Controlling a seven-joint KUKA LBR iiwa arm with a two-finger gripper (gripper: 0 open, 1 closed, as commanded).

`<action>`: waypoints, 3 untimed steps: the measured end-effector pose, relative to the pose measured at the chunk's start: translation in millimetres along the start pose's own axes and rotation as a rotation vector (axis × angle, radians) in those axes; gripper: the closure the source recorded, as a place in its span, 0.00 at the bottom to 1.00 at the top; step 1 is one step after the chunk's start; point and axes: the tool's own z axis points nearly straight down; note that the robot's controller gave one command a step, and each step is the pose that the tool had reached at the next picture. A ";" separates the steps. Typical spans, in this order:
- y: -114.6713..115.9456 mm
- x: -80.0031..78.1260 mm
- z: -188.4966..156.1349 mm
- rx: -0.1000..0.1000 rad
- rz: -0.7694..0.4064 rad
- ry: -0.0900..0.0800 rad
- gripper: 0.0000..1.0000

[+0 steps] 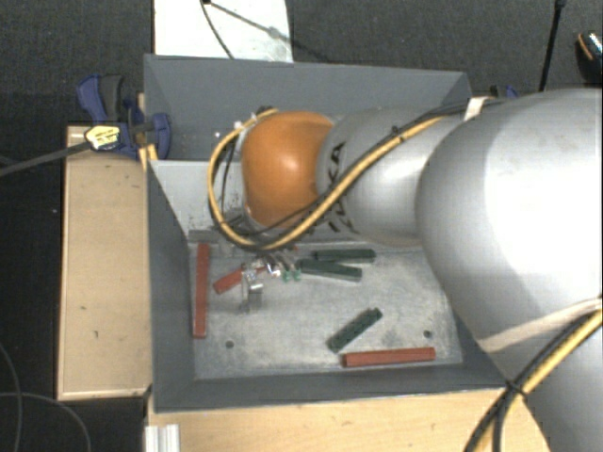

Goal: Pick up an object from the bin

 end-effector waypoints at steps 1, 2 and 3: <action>1.7 0.2 0.0 -0.002 0.005 0.001 1.00; 1.3 44.8 -123.4 -0.003 0.015 -0.009 1.00; -6.0 42.8 -183.9 -0.002 0.018 -0.009 1.00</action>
Offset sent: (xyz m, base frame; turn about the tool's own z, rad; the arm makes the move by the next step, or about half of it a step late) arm 0.0000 0.0000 0.0000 0.0000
